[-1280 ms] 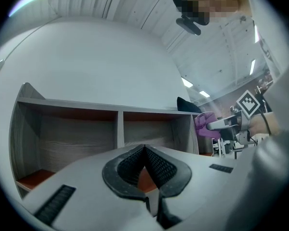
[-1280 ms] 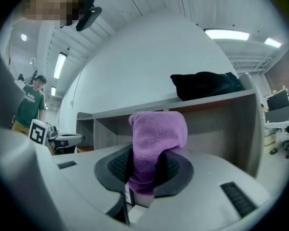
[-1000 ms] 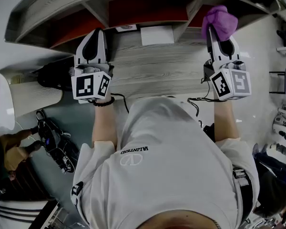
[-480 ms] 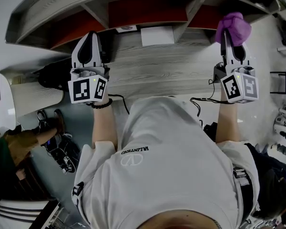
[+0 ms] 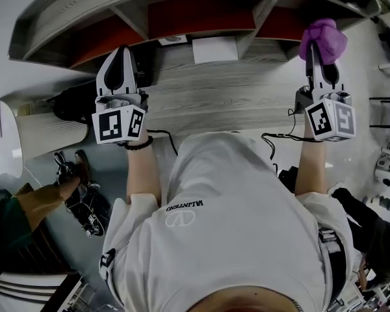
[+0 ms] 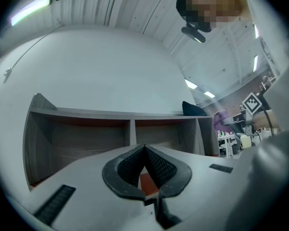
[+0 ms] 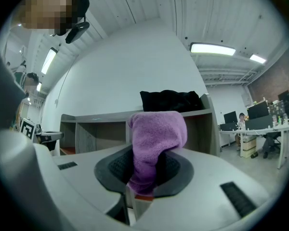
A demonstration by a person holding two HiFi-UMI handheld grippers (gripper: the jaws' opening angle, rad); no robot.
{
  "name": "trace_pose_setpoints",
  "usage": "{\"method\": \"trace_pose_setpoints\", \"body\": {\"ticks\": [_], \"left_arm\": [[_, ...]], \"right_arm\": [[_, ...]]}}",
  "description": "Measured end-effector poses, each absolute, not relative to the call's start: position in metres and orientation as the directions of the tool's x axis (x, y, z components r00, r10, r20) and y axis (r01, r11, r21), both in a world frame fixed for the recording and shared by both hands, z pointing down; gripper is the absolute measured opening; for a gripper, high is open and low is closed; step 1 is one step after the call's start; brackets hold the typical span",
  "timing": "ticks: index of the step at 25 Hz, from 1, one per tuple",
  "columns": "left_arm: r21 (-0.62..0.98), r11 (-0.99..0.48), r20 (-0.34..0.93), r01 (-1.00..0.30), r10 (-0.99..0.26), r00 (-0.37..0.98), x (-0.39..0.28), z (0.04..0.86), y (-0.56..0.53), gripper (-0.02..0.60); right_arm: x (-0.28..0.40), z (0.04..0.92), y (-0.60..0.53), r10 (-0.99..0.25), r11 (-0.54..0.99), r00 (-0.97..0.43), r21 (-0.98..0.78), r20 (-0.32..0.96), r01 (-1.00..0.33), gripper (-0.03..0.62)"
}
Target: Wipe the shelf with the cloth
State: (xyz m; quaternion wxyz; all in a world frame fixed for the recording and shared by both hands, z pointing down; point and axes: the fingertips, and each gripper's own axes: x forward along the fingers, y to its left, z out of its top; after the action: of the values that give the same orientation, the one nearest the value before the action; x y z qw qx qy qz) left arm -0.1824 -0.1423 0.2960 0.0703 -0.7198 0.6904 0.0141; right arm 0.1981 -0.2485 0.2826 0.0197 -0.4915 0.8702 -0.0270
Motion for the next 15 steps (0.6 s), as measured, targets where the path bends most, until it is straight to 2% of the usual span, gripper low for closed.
{"method": "trace_pose_setpoints", "body": {"ticks": [15], "left_arm": [[-0.079, -0.044, -0.119, -0.996, -0.991, 0.053, -0.1795, 0.2951, -0.1417, -0.002]], "right_arm": [[0.2009, 0.2823, -0.2481, -0.861, 0.507, -0.508, -0.067, -0.008, -0.859, 0.078]]}}
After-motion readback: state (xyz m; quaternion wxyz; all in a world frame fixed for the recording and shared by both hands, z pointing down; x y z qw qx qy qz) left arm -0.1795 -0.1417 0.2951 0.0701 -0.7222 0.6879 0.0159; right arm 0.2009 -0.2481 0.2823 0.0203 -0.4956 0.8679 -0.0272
